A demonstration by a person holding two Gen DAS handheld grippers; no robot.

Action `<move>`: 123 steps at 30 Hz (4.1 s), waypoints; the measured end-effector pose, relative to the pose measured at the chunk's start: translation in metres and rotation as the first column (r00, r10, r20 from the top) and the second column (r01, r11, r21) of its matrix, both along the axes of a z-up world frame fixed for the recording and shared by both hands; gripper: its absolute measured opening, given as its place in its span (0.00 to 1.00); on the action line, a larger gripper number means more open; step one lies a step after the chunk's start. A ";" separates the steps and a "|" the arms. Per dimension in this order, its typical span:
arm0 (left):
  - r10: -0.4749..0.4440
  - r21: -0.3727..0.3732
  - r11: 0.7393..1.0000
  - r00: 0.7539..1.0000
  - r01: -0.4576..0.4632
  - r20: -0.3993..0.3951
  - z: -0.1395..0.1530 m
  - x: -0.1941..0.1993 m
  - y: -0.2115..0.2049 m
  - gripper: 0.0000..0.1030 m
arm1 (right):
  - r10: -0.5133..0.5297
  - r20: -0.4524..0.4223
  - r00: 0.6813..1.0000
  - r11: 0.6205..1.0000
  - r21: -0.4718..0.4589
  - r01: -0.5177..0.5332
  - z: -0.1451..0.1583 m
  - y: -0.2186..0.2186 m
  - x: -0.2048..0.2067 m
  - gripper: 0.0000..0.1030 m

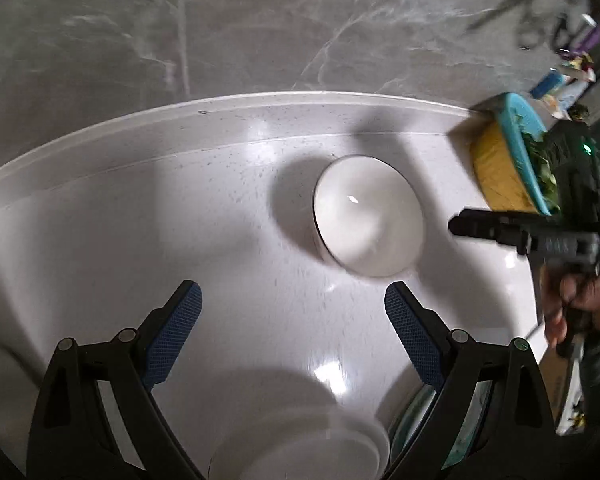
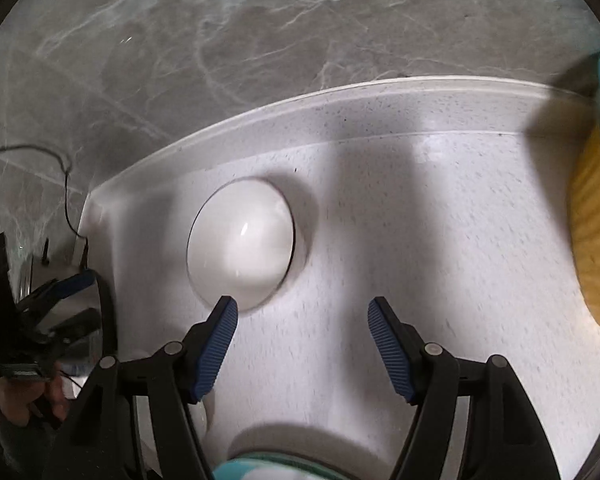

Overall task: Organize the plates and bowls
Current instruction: 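Move both grippers to the red-patterned bowl and close on its rim, then lift the red-patterned bowl and carry it over the bowl stack, then lower the red-patterned bowl into the white bowls and open both grippers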

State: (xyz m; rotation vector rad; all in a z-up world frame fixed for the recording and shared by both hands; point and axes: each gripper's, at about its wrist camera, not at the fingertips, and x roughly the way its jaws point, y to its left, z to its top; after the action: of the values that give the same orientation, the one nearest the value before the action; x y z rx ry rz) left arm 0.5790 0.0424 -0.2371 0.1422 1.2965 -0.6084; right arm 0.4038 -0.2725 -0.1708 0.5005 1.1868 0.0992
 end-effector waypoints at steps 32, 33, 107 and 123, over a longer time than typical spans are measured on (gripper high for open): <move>-0.077 -0.016 0.997 0.984 0.075 -0.163 -0.103 0.051 -0.060 0.15 | 0.052 -0.139 0.989 0.983 0.181 -0.026 -0.077 0.001 0.053 0.20; -0.074 -0.016 0.997 0.984 0.073 -0.163 -0.102 0.051 -0.058 0.15 | 0.052 -0.137 0.989 0.984 0.177 -0.028 -0.077 0.001 0.053 0.19; 0.242 -0.064 0.967 0.969 -0.245 -0.047 -0.012 -0.204 0.124 0.47 | 0.463 -0.213 0.861 0.882 0.018 -0.470 -0.039 0.234 -0.031 0.17; 0.294 -0.174 0.938 0.954 -0.300 -0.056 -0.005 -0.201 0.136 0.59 | 0.499 -0.167 0.850 0.856 -0.058 -0.514 -0.035 0.240 -0.037 0.17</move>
State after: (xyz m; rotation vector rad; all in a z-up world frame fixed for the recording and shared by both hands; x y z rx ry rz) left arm 0.3782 0.1787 -0.2426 -0.2112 1.2539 -0.4660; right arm 0.3670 -0.0329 -0.2057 0.0912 1.4410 0.4635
